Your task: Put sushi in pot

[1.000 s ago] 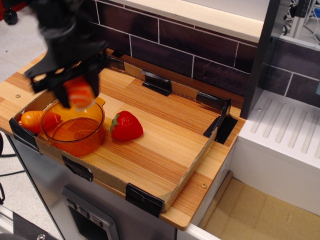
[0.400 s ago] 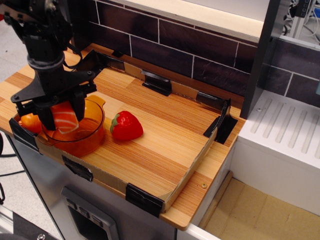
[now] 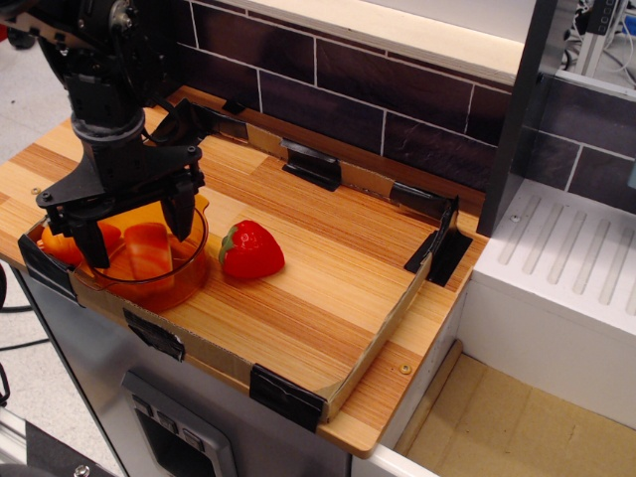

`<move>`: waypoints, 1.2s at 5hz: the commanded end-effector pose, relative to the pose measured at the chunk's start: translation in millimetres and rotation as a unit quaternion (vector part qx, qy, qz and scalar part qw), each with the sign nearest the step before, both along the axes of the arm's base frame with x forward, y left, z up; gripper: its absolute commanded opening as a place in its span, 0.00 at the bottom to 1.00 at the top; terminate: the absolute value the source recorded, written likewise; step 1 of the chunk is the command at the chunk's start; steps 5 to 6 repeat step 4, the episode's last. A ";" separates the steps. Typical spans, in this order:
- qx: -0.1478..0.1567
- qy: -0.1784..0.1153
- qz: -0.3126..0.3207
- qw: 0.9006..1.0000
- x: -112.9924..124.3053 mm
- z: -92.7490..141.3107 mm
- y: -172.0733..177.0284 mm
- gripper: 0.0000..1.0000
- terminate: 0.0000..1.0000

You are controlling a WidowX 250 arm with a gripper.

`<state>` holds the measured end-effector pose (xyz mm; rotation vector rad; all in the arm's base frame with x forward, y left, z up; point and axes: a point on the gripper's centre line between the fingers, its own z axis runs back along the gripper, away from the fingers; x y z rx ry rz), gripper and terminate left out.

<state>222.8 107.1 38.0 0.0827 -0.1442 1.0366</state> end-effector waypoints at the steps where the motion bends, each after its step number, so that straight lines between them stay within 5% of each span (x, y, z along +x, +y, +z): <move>1: -0.024 -0.054 0.009 0.998 4.8 58.7 5.2 1.00 0.00; 3: -0.028 -0.050 -0.005 0.998 5.7 80.6 4.0 1.00 0.00; 4: -0.028 -0.050 -0.005 0.998 5.7 80.6 4.0 1.00 1.00; 6: -0.028 -0.050 -0.005 0.998 5.7 80.6 4.0 1.00 1.00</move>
